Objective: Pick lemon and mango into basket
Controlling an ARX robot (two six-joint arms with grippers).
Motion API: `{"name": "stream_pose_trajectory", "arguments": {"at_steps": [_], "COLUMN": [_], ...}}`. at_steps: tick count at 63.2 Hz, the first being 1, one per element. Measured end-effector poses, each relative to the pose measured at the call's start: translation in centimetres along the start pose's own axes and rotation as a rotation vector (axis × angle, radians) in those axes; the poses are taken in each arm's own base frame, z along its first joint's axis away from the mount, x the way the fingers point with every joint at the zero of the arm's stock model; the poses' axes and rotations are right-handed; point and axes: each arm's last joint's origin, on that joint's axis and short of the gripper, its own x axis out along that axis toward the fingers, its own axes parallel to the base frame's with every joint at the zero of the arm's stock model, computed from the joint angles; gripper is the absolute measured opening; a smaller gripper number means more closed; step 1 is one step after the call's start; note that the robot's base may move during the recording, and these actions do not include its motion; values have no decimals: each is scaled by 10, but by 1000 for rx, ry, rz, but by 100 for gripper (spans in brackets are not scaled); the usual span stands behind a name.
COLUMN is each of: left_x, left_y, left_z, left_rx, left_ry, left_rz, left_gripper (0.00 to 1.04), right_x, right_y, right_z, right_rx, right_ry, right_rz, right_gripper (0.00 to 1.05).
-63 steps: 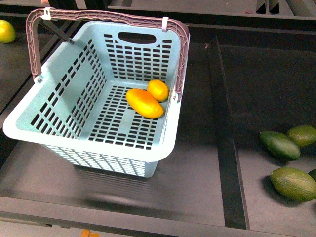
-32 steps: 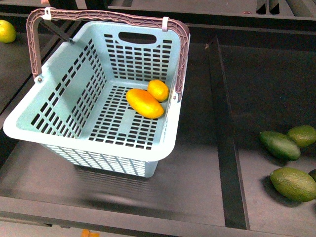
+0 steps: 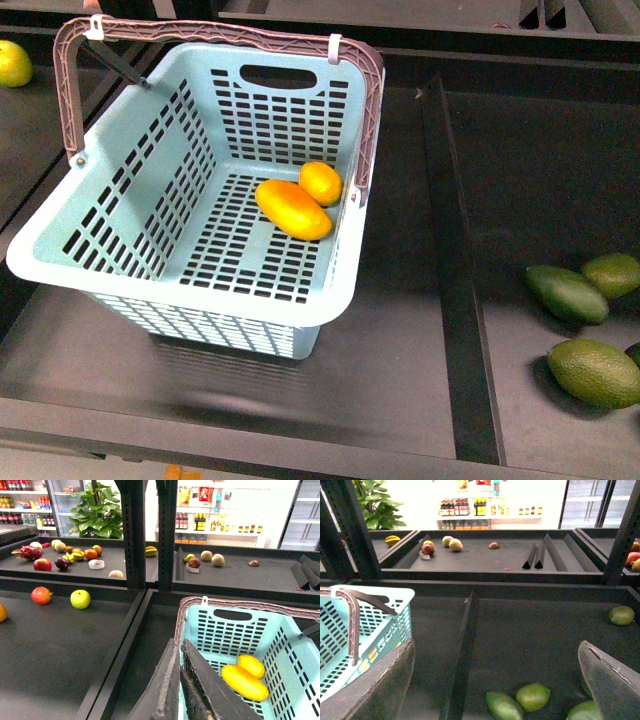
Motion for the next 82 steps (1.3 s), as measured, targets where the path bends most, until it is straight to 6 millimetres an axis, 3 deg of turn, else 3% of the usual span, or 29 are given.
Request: {"name": "stream_pose_trajectory", "arguments": {"at_steps": [21,48,58,63,74,82], "left_x": [-14,-15,-15,-15,-15,-15], "left_y": [0,0,0,0,0,0], "left_z": [-3,-3,-3,-3,-3,-3], "left_rx": [0,-1,0,0,0,2], "left_ry": [10,6,6,6,6,6], "left_rz": [0,0,0,0,0,0], "left_gripper": [3,4,37,62,98,98], "right_x": [0,0,0,0,0,0], "right_y": [0,0,0,0,0,0], "right_z": [0,0,0,0,0,0], "right_rx": [0,0,0,0,0,0], "right_ry": [0,0,0,0,0,0], "right_rz": [0,0,0,0,0,0], "right_gripper": [96,96,96,96,96,96]}}
